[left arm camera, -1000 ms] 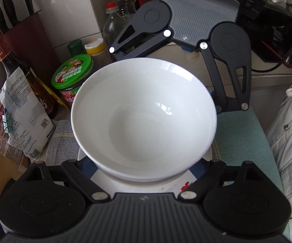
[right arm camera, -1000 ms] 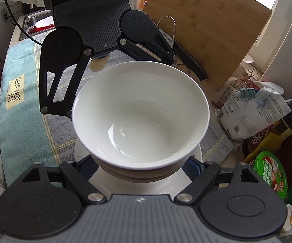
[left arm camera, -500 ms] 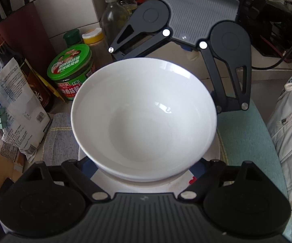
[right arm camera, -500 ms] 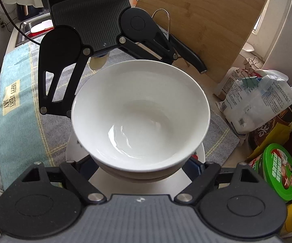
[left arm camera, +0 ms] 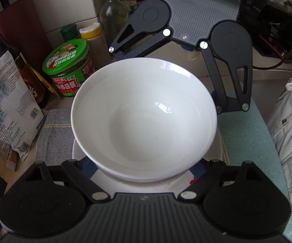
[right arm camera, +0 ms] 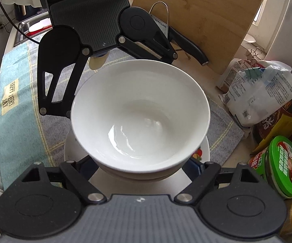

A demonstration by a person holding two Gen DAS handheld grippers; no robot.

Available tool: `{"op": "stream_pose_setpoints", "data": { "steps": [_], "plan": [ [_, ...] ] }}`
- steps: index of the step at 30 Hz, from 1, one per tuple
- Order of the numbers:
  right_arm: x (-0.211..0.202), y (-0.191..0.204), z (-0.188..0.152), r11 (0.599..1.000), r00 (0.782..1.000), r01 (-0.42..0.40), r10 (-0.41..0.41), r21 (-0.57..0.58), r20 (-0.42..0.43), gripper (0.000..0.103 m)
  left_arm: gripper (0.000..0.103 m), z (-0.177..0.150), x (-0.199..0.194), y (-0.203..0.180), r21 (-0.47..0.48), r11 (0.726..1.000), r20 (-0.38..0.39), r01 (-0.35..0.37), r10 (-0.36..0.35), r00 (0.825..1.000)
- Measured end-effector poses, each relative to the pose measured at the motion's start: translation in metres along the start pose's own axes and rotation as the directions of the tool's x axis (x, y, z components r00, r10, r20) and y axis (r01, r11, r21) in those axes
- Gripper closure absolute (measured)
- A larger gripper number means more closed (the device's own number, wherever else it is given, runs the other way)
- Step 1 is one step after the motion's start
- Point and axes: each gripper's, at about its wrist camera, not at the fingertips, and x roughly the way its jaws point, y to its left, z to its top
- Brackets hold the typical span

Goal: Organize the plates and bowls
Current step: 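Lower the bowl stack onto the plate stack with both tools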

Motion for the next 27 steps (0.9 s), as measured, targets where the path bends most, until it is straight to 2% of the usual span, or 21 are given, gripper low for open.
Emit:
{"op": "stream_pose_setpoints", "data": {
  "steps": [27],
  "plan": [
    [0.003, -0.001, -0.001, 1.000, 1.000, -0.009, 0.009, 0.011, -0.003, 0.012, 0.012, 0.000, 0.006, 0.011, -0.030, 0.999, 0.000, 0.038, -0.038, 0.999]
  ]
}}
